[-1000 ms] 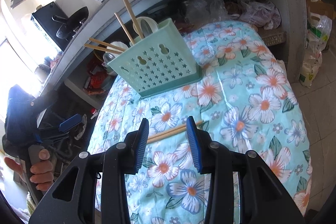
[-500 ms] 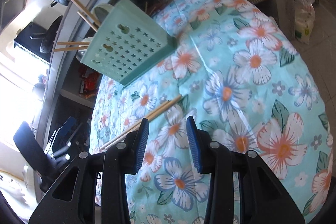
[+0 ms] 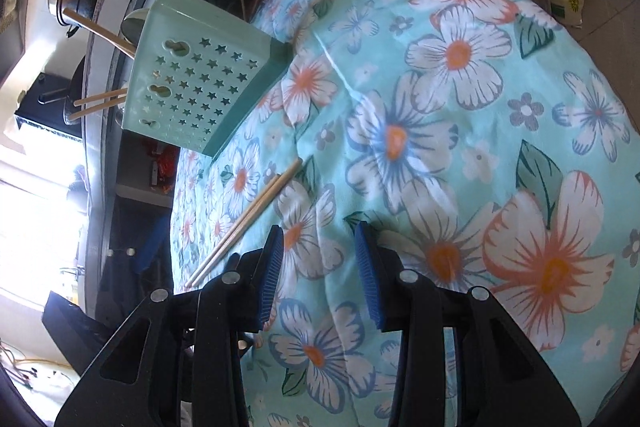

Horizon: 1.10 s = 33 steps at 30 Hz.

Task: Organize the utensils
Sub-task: 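Move both tools back down to the last chopsticks on the quilt, then grasp one chopstick with the left tool while the right tool grasps the other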

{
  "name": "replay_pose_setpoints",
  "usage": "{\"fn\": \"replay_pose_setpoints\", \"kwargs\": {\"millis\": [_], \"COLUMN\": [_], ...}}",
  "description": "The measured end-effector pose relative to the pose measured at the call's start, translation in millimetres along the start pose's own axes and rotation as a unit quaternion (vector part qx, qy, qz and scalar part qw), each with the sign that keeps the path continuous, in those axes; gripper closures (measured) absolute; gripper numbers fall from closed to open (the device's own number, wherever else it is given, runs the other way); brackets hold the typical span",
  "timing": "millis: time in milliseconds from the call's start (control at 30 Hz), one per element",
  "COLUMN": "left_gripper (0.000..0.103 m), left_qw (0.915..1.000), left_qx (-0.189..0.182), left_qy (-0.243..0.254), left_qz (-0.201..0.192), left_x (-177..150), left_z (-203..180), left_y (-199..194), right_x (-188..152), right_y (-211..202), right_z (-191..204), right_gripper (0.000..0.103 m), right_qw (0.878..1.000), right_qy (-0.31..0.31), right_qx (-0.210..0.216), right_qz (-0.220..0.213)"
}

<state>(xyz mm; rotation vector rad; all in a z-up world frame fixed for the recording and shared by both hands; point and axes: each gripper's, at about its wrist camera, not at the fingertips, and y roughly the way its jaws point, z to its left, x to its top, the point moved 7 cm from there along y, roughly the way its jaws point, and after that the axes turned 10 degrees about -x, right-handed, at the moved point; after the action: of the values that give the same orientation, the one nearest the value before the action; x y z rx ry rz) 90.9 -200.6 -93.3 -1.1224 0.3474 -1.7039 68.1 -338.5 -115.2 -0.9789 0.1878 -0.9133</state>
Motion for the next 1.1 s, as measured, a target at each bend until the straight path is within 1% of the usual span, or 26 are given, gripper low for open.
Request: {"fn": "replay_pose_setpoints", "kwargs": {"millis": [67, 100, 167, 200, 233, 267, 300, 367, 400, 467, 633, 800, 833, 900, 933, 967, 1000, 1033, 1067, 1100], "left_gripper": [0.049, 0.05, 0.058, 0.06, 0.066, 0.074, 0.078, 0.093, 0.095, 0.095, 0.096, 0.096, 0.096, 0.095, 0.094, 0.092, 0.091, 0.088, 0.087, 0.085], "left_qw": [1.0, 1.0, 0.9998, 0.9996, 0.9995, 0.9993, 0.999, 0.9975, 0.997, 0.9962, 0.9965, 0.9977, 0.9982, 0.9989, 0.9982, 0.9963, 0.9922, 0.9877, 0.9837, 0.9814], "left_qx": [0.0, 0.0, 0.006, 0.007, 0.006, 0.007, 0.009, 0.015, 0.017, 0.022, 0.028, 0.014, 0.005, -0.027, -0.054, -0.08, -0.115, -0.141, -0.159, -0.168], "left_qy": [0.003, 0.002, 0.009, 0.017, 0.02, 0.028, 0.036, 0.063, 0.071, 0.081, 0.078, 0.066, 0.058, 0.033, 0.012, -0.004, -0.025, -0.045, -0.062, -0.073], "left_qz": [0.007, 0.01, 0.017, 0.02, 0.023, 0.025, 0.026, 0.028, 0.028, 0.024, 0.014, 0.013, 0.013, 0.017, 0.022, 0.031, 0.042, 0.052, 0.056, 0.058], "left_x": [0.4, 0.6, 0.7, 0.7, 1.4, 1.5, 1.7, 2.2, 2.6, 3.5, 6.0, 0.9, 0.7, -1.0, -2.6, -5.6, -9.6, -13.8, -17.5, -20.9], "left_z": [-1.7, -1.2, -1.6, -2.2, -3.2, -4.9, -7.3, -14.1, -16.6, -20.5, -17.7, -20.1, -20.0, -19.4, -18.9, -19.5, -20.8, -21.0, -20.1, -19.7], "left_y": [5.7, 8.0, 15.7, 18.3, 21.8, 24.4, 25.4, 27.1, 27.3, 24.9, 11.0, -13.1, -20.3, -34.6, -41.2, -43.8, -45.2, -44.4, -42.6, -41.5], "right_x": [0.2, 0.5, 1.5, 1.6, 1.5, 1.4, 1.3, 1.5, 0.9, 1.4, 1.0, 0.5, 0.5, 1.0, 1.3, 1.8, 2.6, 3.5, 4.3, 5.0], "right_y": [-1.2, -0.9, 0.1, 0.3, 0.4, 0.6, 0.6, -0.5, -3.5, -6.2, -11.3, -14.2, -15.4, -16.7, -16.9, -17.4, -18.1, -18.3, -17.9, -17.9], "right_z": [-3.2, -3.9, -4.0, -4.5, -5.0, -5.3, -5.0, -4.9, -8.5, -11.1, -18.1, -19.4, -19.0, -17.8, -17.3, -16.9, -16.6, -16.1, -15.1, -15.3], "right_gripper": [0.066, 0.066, 0.066, 0.066, 0.066, 0.066, 0.066, 0.066, 0.066, 0.066, 0.066, 0.066, 0.066, 0.066, 0.066, 0.066, 0.066, 0.066, 0.066, 0.066], "right_qw": [1.0, 1.0, 1.0, 1.0, 1.0, 1.0, 1.0, 1.0, 1.0, 1.0, 1.0, 1.0, 1.0, 1.0, 1.0, 1.0, 1.0, 1.0, 1.0, 1.0], "right_qy": [0.005, 0.006, 0.007, 0.007, 0.008, 0.008, 0.009, 0.009, 0.01, 0.011, 0.016, 0.017, 0.015, 0.013, 0.014, 0.013, 0.012, 0.011, 0.011, 0.012], "right_qx": [-0.001, 0.001, 0.002, 0.003, 0.004, 0.005, 0.005, 0.005, 0.005, 0.004, 0.001, -0.003, -0.004, -0.006, -0.009, -0.009, -0.01, -0.011, -0.011, -0.012], "right_qz": [0.005, 0.005, 0.006, 0.006, 0.007, 0.007, 0.007, 0.006, 0.005, 0.002, -0.004, -0.005, -0.007, -0.008, -0.008, -0.009, -0.012, -0.013, -0.014, -0.015]}}
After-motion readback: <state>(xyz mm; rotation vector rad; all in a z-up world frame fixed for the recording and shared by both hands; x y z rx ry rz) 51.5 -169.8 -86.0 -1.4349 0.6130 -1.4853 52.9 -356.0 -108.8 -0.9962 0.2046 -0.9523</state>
